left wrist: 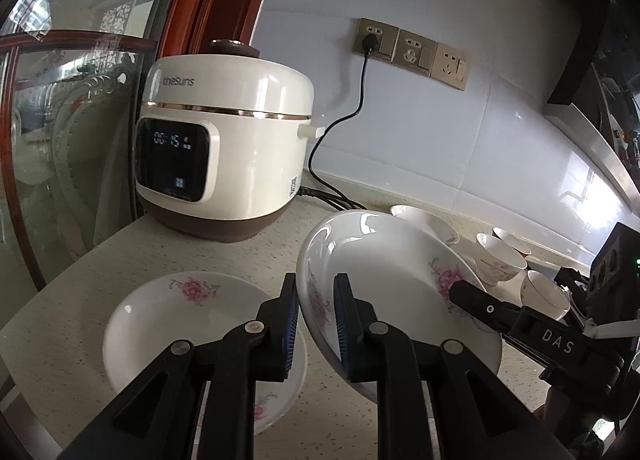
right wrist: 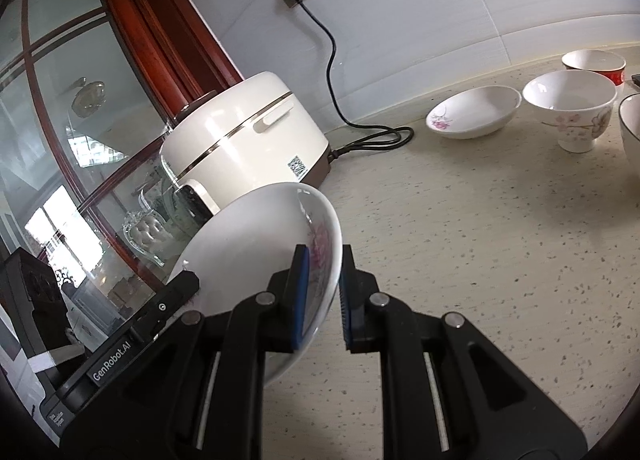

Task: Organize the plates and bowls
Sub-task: 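Carry the held plate with both grippers over the placed plate, then lower the plate onto the placed plate and open both grippers, then move to another pink-flower plate and close the left gripper on its rim, then close the right gripper on the same plate's rim beside the left gripper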

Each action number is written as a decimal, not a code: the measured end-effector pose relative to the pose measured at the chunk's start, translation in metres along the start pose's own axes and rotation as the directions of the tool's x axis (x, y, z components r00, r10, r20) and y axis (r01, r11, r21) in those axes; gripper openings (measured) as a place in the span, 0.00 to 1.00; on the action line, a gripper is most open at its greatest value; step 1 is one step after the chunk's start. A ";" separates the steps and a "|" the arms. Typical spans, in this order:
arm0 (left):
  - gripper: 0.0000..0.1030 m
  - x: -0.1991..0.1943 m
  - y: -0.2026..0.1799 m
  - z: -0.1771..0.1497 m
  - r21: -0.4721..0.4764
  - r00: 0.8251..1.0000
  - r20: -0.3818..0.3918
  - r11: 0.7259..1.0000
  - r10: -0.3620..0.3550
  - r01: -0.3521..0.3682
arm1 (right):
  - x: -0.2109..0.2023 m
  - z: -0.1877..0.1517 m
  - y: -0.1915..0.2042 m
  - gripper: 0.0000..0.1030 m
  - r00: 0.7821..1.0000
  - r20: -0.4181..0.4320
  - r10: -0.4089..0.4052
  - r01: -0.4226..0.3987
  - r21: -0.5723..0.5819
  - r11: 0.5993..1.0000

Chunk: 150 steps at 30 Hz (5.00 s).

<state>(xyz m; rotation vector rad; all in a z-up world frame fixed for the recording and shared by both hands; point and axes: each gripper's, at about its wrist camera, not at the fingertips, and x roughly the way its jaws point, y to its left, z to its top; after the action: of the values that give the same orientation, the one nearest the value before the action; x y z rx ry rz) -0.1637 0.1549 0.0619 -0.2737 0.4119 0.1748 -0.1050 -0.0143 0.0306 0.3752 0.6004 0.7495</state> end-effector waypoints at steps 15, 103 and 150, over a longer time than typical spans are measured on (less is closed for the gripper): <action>0.17 -0.016 0.040 -0.003 -0.036 0.998 0.009 0.998 0.060 -0.060 | 0.025 -0.010 0.035 0.17 0.997 -0.059 0.049 -0.053 -0.069 0.996; 0.70 0.289 -0.097 0.067 -0.307 0.912 -0.333 0.942 -0.241 0.137 | -0.023 0.035 -0.081 0.67 0.904 0.109 -0.414 0.393 0.174 0.903; 0.38 0.183 -0.036 0.025 -0.192 0.930 -0.366 0.981 -0.032 -0.042 | 0.043 0.047 -0.112 0.53 0.933 -0.167 -0.320 0.350 0.204 0.914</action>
<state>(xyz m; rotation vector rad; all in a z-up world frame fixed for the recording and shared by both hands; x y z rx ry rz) 0.0190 0.1491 0.0160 -0.5045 0.7711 0.1694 0.0078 -0.0640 -0.0066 0.4250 0.8557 0.3739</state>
